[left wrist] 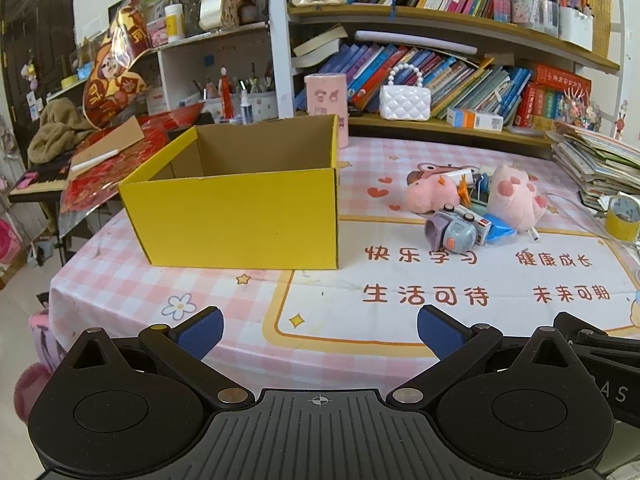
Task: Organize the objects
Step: 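Move both tools toward the cluster of toys beside the yellow box, then grasp the grey-blue lens toy with the left gripper while the right gripper grasps the pink plush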
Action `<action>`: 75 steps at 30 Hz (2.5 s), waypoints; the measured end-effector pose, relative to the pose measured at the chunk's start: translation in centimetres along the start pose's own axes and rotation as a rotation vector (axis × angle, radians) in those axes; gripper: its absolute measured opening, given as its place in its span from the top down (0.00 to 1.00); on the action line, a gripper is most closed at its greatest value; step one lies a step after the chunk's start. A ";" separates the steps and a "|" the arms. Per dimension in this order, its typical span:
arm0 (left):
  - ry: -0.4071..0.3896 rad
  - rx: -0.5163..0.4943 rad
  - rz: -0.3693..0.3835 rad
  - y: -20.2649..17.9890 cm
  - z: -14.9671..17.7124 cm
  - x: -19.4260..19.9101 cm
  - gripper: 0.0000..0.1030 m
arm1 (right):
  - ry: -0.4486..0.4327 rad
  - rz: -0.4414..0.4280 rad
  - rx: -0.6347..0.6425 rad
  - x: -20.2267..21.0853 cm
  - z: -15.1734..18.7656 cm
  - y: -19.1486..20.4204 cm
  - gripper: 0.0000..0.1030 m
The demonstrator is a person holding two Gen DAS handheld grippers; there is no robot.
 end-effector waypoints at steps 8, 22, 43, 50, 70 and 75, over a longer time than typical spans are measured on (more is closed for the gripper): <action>0.004 0.035 -0.041 0.7 0.3 0.2 0.00 | -0.006 0.002 0.006 0.3 0.0 0.4 0.00; -0.002 0.038 -0.042 1.7 1.0 0.7 0.00 | -0.003 -0.012 0.014 0.5 0.5 1.1 0.00; 0.054 0.161 -0.051 1.3 -0.8 -3.6 0.00 | 0.001 -0.094 0.056 -4.8 -2.5 0.7 0.00; 0.077 0.127 -0.050 -1.3 -1.7 -5.9 0.00 | 0.023 -0.151 0.064 -8.0 -3.7 -0.2 0.01; 0.088 0.124 0.036 -7.7 -6.5 -14.7 0.10 | 0.066 -0.363 -0.003 -20.0 -12.9 -1.0 0.13; 0.106 0.155 0.050 -8.0 -7.0 -17.6 0.14 | 0.098 -0.380 0.026 -22.8 -14.0 0.5 0.12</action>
Point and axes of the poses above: each gripper's, at about its wrist camera, not at the fingertips, and x roughly against the way its jaws point, y to its left, z to its underside, the point moved 8 cm from there along -x, roughly the way its jaws point, and after that the axes turned 10 degrees about z, right-handed, at the moved point
